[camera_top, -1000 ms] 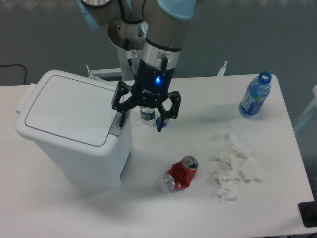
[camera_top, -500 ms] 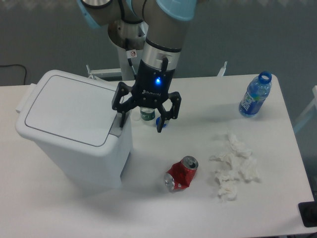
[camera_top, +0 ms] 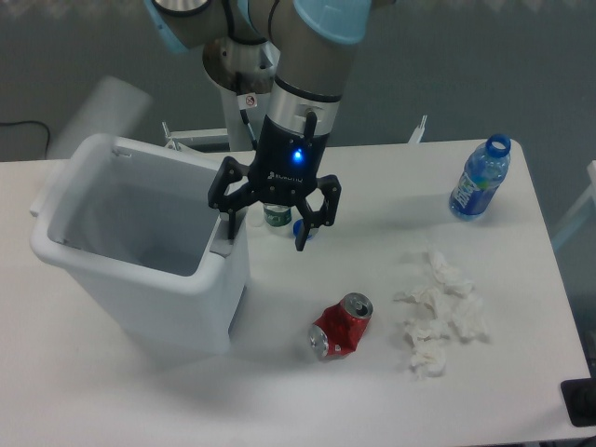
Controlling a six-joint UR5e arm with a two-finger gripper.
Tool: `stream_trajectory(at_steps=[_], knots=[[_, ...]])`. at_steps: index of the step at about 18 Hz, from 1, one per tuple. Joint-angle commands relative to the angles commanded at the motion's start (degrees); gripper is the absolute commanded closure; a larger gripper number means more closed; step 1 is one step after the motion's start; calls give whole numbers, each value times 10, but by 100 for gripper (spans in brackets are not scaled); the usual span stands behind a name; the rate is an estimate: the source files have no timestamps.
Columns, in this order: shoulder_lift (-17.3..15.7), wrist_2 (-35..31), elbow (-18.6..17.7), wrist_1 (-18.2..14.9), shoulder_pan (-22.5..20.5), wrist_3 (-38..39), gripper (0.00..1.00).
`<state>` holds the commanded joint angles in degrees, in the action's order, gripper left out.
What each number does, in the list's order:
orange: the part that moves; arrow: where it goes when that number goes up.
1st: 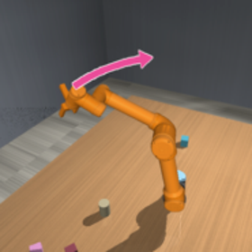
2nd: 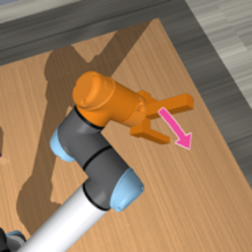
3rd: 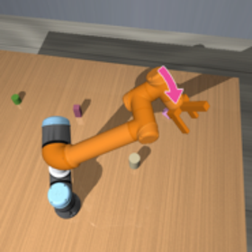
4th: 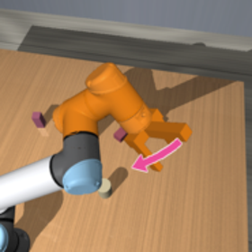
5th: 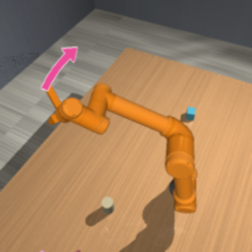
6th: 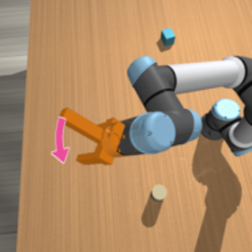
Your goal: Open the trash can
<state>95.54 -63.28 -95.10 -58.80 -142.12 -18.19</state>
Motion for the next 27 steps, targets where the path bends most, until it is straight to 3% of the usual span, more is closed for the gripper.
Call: stream_trajectory(at_steps=[10, 14, 20, 24, 27], knots=[[-2, -3, 39, -1, -23, -34, 0], [0, -14, 54, 3, -51, -152, 0], [21, -128, 54, 6, -54, -355, 0], [35, -186, 54, 6, -58, -426, 0], [47, -189, 54, 7, -68, -439, 0]])
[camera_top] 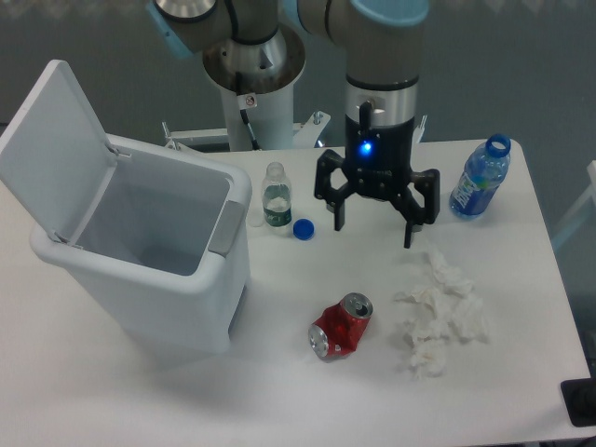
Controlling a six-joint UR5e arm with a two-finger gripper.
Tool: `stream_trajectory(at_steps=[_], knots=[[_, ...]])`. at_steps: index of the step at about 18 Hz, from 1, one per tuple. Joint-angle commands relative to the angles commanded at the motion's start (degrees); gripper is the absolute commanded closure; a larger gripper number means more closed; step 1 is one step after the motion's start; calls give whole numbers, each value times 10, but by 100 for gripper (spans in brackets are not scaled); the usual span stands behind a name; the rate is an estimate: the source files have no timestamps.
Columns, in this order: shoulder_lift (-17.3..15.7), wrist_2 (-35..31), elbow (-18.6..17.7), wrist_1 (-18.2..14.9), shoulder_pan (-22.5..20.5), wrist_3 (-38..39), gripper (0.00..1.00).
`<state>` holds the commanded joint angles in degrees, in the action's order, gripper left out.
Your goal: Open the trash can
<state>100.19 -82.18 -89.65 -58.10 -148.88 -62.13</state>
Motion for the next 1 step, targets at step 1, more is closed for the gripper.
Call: stream_trajectory(at_steps=[1], knots=[[3, 0, 0, 1, -1, -3, 0]])
